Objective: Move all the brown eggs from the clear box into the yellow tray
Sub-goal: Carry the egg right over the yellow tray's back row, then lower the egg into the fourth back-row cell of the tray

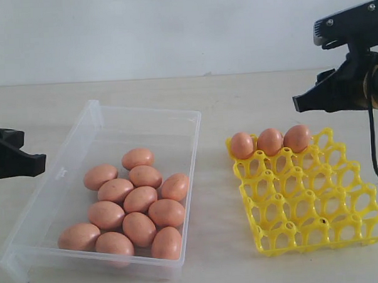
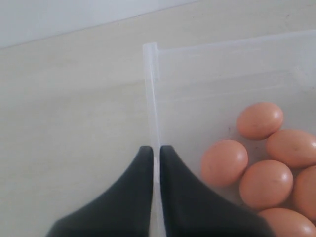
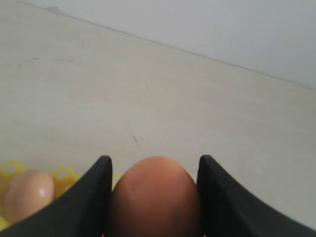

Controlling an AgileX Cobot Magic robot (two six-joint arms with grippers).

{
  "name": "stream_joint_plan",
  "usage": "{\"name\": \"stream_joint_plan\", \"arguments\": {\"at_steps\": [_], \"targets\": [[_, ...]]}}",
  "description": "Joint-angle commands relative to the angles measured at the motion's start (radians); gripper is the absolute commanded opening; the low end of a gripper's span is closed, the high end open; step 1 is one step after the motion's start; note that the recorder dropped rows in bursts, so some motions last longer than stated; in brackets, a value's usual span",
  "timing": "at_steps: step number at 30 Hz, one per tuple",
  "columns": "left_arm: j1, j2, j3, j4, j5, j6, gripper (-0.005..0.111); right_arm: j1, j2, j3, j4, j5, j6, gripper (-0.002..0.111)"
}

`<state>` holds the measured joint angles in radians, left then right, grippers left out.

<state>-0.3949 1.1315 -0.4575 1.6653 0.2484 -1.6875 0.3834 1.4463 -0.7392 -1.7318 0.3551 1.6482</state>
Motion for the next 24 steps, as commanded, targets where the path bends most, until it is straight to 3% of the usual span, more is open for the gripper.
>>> {"name": "stream_joint_plan", "arguments": {"at_steps": [1,5,10,14,18,21,24], "targets": [[0.003,-0.009,0.005,0.001,0.013,-0.01,0.004,-0.002,-0.061,-0.075,-0.013,-0.06,-0.097,0.0],[0.003,-0.009,0.005,0.001,0.017,-0.008,0.004,-0.002,-0.16,-0.14,-0.013,0.018,-0.441,0.0],[0.003,-0.009,0.005,0.004,0.038,-0.001,0.004,-0.002,-0.268,-0.18,-0.006,0.467,-0.619,0.0],[0.003,-0.009,0.005,0.004,0.039,-0.001,0.004,-0.006,-0.288,-0.18,0.271,0.574,-1.097,0.0],[0.003,-0.009,0.005,0.004,0.032,-0.001,0.004,-0.016,-0.288,-0.18,0.914,0.41,-1.575,0.0],[0.003,-0.009,0.01,0.002,0.009,-0.001,0.004,-0.079,-0.288,-0.163,1.278,0.103,-1.648,0.0],[0.003,-0.009,0.027,0.002,0.011,-0.001,0.004,-0.115,-0.291,-0.066,1.441,-0.222,-1.639,0.0]]}}
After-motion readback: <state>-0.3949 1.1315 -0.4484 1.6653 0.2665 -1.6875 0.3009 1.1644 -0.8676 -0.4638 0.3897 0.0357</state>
